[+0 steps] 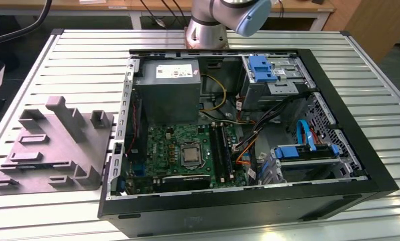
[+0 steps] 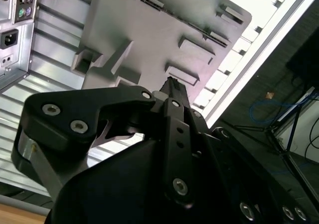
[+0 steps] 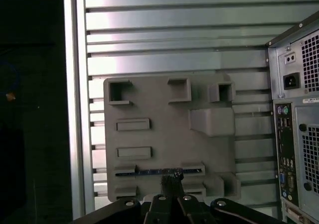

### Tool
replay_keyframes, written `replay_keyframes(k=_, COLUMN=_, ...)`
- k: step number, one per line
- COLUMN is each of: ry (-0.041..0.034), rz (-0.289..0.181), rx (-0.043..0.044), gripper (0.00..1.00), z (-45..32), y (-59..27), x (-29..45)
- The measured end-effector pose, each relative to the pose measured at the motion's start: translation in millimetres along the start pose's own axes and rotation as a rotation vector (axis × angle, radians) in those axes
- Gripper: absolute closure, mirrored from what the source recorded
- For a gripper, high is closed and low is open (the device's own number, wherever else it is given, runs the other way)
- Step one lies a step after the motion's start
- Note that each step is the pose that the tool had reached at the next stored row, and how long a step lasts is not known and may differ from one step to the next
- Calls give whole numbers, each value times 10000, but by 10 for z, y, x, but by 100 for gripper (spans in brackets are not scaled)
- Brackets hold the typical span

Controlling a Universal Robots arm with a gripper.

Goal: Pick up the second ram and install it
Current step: 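Reach for the second ram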

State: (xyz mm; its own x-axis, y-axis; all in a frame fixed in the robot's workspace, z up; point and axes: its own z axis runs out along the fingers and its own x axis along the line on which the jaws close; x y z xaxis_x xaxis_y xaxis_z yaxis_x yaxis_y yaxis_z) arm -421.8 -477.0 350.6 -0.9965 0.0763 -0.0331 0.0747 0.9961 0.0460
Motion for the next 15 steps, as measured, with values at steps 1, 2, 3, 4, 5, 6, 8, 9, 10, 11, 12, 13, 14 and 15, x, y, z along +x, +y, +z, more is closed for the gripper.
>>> replay_keyframes(k=1, ry=-1, rz=0, rx=-1, gripper=90, z=9, y=-18, x=0)
replay_keyframes(k=2, ry=-1, rz=-1, rx=-1, gripper=90, z=18, y=-35, x=-1)
replay_keyframes(k=3, ry=-1, rz=0, rx=-1, gripper=90, z=27, y=-48, x=0)
replay_keyframes(k=4, ry=-2, rz=0, rx=0, gripper=90, z=34, y=-59, x=0)
replay_keyframes(k=5, ry=-1, rz=0, rx=2, gripper=90, z=41, y=-69, x=0)
replay_keyframes(k=6, ry=-1, rz=0, rx=3, gripper=90, z=47, y=-80, x=1)
replay_keyframes(k=8, ry=-2, rz=0, rx=5, gripper=90, z=62, y=-99, x=1)
replay_keyframes(k=9, ry=-3, rz=0, rx=5, gripper=90, z=66, y=-101, x=2)
replay_keyframes(k=10, ry=-2, rz=0, rx=6, gripper=90, z=66, y=-101, x=1)
replay_keyframes(k=11, ry=-2, rz=1, rx=6, gripper=90, z=66, y=-101, x=1)
replay_keyframes(k=12, ry=-2, rz=-1, rx=12, gripper=90, z=66, y=-102, x=1)
replay_keyframes(k=13, ry=-2, rz=-1, rx=16, gripper=90, z=66, y=-102, x=1)
replay_keyframes(k=14, ry=-3, rz=-1, rx=16, gripper=90, z=66, y=-102, x=1)
replay_keyframes(k=15, ry=-3, rz=-1, rx=17, gripper=90, z=66, y=-102, x=1)
